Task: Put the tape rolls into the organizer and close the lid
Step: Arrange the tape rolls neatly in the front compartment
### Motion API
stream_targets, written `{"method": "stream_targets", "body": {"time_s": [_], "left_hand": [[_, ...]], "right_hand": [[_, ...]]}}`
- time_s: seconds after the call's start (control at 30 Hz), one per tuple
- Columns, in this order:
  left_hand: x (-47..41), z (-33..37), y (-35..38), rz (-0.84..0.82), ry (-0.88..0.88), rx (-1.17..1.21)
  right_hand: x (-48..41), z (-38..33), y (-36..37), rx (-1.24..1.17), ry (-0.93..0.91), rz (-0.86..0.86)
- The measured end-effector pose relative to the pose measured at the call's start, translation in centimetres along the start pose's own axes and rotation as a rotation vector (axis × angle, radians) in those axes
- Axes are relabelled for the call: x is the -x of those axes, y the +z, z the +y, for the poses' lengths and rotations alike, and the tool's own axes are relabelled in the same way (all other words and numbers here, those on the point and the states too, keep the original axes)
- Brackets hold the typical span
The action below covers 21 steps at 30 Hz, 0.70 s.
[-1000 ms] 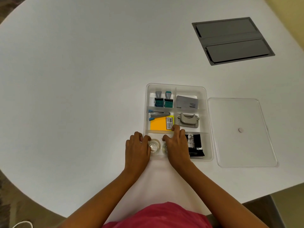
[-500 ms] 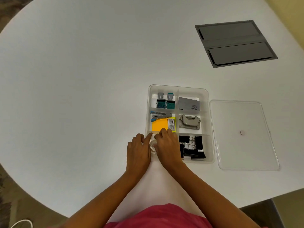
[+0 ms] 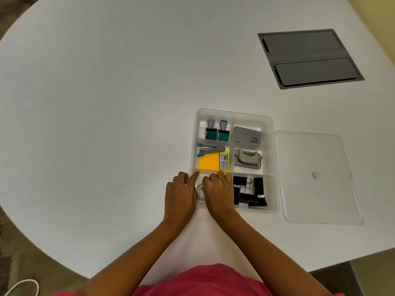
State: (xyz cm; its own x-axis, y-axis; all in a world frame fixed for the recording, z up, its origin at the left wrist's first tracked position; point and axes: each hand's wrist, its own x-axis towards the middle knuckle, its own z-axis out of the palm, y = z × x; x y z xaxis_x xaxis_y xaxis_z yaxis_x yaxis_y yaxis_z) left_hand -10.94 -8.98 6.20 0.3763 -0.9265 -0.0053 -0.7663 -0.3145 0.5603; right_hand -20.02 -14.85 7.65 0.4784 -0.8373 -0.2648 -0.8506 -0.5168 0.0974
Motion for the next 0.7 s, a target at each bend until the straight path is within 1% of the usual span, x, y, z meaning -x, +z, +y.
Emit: {"method": "stream_targets", "body": {"time_s": [0.07, 0.2, 0.3, 0.43, 0.53, 0.6, 0.7], "left_hand": [[-0.1, -0.2, 0.2, -0.004, 0.030, -0.044], [0.0, -0.3, 0.2, 0.015, 0.048, -0.025], [0.1, -0.4, 0.4, 0.001, 0.012, 0.030], [-0.1, -0.8, 0.6, -0.072, -0.077, 0.027], [0.1, -0.6, 0.6, -0.061, -0.055, 0.040], [0.1, -0.6, 0.5, -0.063, -0.086, 0.061], [0.1, -1.1, 1.0, -0.082, -0.070, 0.006]], "right_hand": [[0.0, 0.0, 0.0, -0.016, -0.001, 0.014], [0.4, 0.3, -0.5, -0.096, 0.003, 0.083], [1.4, 0.8, -0.8, -0.116, -0.064, 0.123], [2.5, 1.4, -0.4, -0.068, -0.150, 0.068], [2.8, 1.5, -0.3, -0.031, -0.151, 0.022], [2.7, 1.5, -0.3, -0.010, -0.149, 0.011], [2.8, 1.4, -0.2, 0.011, -0.157, 0.003]]}}
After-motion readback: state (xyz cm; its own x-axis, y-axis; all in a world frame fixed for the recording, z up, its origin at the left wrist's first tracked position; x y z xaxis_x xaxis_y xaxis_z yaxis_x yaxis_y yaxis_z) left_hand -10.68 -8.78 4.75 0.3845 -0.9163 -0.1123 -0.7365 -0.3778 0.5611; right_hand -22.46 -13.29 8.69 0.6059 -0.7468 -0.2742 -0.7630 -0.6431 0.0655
